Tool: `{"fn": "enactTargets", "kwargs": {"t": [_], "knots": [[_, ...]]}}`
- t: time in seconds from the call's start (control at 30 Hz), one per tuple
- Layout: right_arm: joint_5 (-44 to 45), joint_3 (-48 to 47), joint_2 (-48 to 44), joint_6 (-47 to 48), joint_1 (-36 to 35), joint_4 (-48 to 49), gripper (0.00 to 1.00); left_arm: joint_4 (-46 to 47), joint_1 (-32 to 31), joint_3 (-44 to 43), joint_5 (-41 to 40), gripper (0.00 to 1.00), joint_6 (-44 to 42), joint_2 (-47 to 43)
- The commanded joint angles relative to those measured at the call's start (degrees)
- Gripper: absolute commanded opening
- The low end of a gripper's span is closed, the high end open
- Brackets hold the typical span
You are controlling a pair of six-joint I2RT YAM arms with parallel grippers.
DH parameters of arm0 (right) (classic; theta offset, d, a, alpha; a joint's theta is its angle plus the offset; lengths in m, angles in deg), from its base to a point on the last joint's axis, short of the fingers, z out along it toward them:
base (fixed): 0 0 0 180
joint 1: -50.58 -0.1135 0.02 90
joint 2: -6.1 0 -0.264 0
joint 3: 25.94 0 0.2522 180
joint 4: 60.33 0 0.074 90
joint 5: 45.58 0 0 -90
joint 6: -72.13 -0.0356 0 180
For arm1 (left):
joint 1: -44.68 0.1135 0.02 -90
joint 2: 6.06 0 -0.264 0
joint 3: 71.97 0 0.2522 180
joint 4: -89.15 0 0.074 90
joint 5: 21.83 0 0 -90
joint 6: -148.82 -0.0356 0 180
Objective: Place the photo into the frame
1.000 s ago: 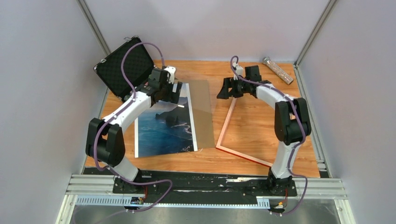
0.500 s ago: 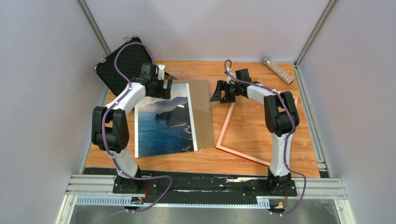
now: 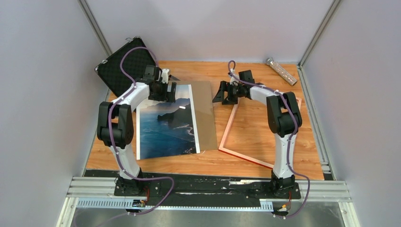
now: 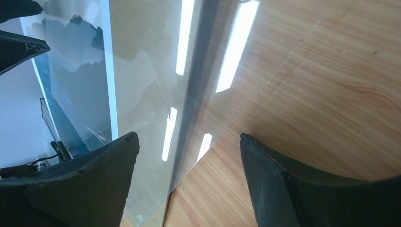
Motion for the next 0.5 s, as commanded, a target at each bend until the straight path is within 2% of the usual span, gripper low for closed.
{"fn": "enactTargets", "kwargs": {"t": [0.0, 0.47], "knots": [[-2.0, -1.3, 1.6, -2.2, -0.1, 2.1, 0.82, 0.5, 0.6, -1.8, 2.4, 1.0, -0.2, 1.0], [-6.4, -0.5, 3.7, -6.7, 0.5, 6.0, 0.82, 1.3, 0.7, 1.1, 7.6, 1.0, 1.0, 1.1]]}}
